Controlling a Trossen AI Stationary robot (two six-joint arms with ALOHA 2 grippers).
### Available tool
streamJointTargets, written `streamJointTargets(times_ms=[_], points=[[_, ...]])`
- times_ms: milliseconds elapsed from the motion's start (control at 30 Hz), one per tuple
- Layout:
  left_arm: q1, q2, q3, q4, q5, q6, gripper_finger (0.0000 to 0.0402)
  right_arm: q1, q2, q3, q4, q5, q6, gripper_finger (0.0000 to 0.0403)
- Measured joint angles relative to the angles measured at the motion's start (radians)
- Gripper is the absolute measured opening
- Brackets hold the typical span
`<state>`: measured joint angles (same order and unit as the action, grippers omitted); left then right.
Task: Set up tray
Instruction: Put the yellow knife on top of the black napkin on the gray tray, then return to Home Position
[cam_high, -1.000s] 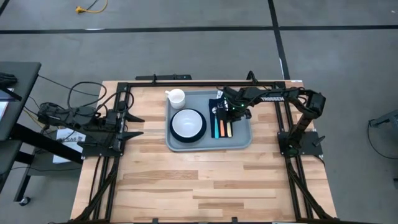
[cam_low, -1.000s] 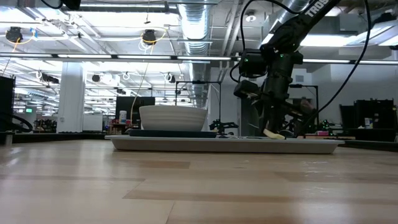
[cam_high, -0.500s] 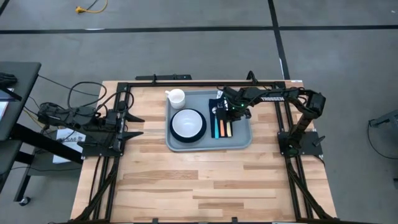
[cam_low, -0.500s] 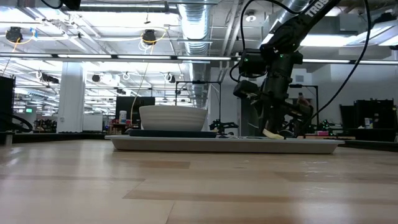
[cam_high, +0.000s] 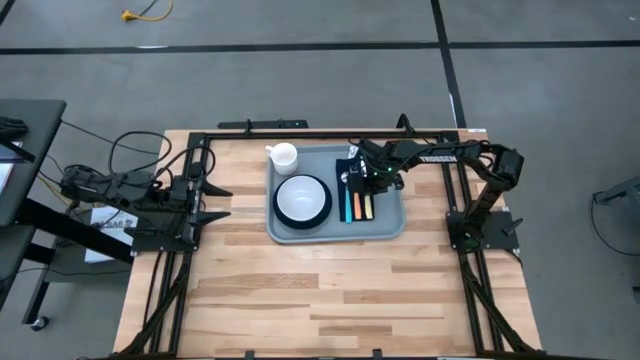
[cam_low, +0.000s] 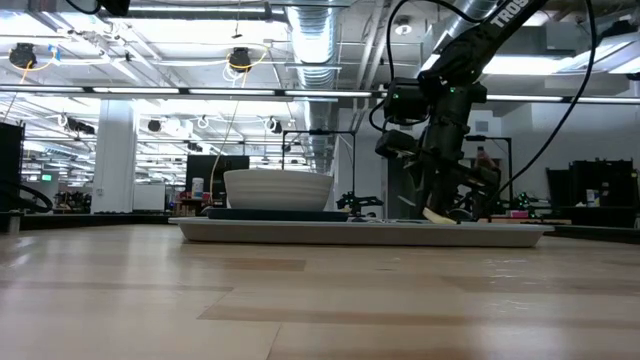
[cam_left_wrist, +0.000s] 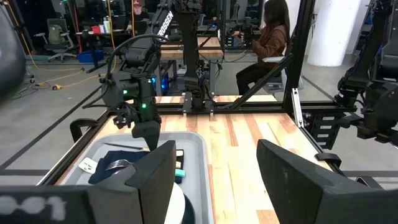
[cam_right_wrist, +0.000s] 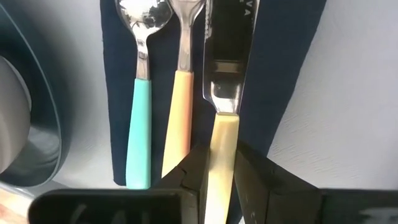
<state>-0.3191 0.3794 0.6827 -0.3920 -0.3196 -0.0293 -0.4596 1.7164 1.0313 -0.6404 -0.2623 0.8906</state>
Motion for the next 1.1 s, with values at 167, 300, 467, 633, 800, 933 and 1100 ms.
streamJointTargets(times_ms=[167, 300, 467, 633, 800, 933, 1100], points=[[0.0, 0.0, 0.0, 0.0, 0.0, 0.0, 0.0213, 0.007, 0.0, 0.0, 0.007, -0.001, 0.0, 0.0062], [0.0, 0.0, 0.0, 0.0, 0.0, 0.0, 0.0212, 0.008, 0.0, 0.0, 0.006, -0.001, 0.0, 0.0082], [0.0, 0.0, 0.0, -0.006, 0.0, -0.003, 0.0213, 0.008, 0.0, 0.0, 0.007, 0.006, 0.01, 0.01], [0.0, 0.0, 0.0, -0.017, -0.001, -0.013, 0.0213, -0.001, 0.0, 0.0, 0.021, 0.024, -0.005, 0.0102], [0.0, 0.0, 0.0, -0.023, -0.047, -0.012, 0.0212, -0.023, -0.006, 0.02, 0.012, 0.018, -0.061, 0.0103], [0.0, 0.0, 0.001, -0.06, -0.109, -0.057, 0.0213, -0.034, -0.032, 0.06, -0.019, -0.049, -0.113, 0.0102], [-0.002, 0.0, -0.007, -0.162, -0.105, -0.127, 0.0213, 0.028, -0.092, 0.073, -0.026, -0.079, -0.14, 0.0102]])
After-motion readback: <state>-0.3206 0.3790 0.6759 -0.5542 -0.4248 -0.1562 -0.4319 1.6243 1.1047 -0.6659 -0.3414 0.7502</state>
